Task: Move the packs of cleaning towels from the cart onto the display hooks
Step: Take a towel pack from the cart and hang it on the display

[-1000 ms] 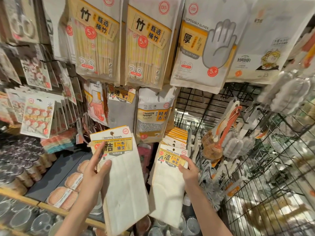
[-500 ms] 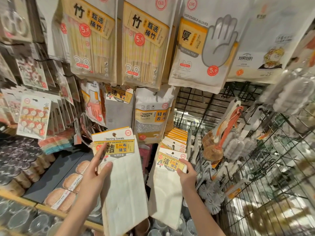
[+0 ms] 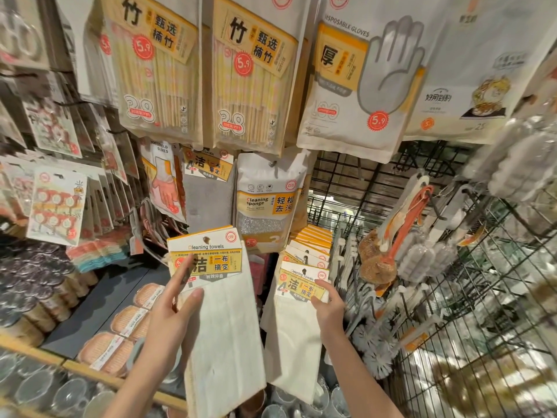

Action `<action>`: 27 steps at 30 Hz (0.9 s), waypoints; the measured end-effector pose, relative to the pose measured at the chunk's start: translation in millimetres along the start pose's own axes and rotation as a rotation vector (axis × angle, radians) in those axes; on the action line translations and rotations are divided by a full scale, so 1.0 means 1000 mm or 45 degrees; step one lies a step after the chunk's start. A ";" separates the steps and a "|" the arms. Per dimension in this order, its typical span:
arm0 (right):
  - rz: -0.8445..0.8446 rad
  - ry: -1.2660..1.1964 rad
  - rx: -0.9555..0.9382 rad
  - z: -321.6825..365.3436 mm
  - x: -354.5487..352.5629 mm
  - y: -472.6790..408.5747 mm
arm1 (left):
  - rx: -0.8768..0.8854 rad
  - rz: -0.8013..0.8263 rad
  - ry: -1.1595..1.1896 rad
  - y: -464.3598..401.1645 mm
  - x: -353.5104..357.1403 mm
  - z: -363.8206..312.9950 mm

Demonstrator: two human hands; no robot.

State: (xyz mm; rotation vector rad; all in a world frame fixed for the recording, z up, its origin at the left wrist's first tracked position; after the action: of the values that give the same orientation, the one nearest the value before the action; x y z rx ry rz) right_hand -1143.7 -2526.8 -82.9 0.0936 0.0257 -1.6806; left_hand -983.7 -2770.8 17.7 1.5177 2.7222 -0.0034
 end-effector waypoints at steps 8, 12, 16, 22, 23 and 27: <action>0.139 0.046 0.137 0.001 0.012 -0.014 | 0.003 -0.023 0.008 -0.003 -0.001 -0.002; 0.170 0.078 0.178 0.005 0.016 -0.025 | -0.004 -0.027 0.000 -0.005 -0.003 -0.002; 0.186 0.112 0.210 0.011 0.019 -0.034 | -0.004 -0.028 -0.014 -0.007 -0.004 -0.002; 0.272 0.179 0.259 0.021 0.018 -0.035 | 0.000 -0.014 -0.016 -0.009 -0.002 -0.004; 0.286 0.181 0.260 0.022 0.018 -0.034 | 0.003 -0.015 0.000 -0.009 -0.002 -0.004; 0.317 0.201 0.276 0.022 0.014 -0.029 | 0.019 -0.001 0.032 -0.006 -0.002 -0.005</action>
State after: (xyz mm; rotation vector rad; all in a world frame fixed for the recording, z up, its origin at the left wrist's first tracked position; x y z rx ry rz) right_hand -1175.4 -2539.4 -62.7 0.3783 -0.0480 -1.4199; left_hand -987.7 -2775.4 23.0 1.5308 2.7488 -0.0045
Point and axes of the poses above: each hand's wrist, its own y-axis away from the middle knuckle, its own x-axis out of the palm, z = x × y, the point moved 2 cm from there along -y, towards the middle knuckle, and after that the axes turned 5 degrees about -x, right-handed, at the moved point
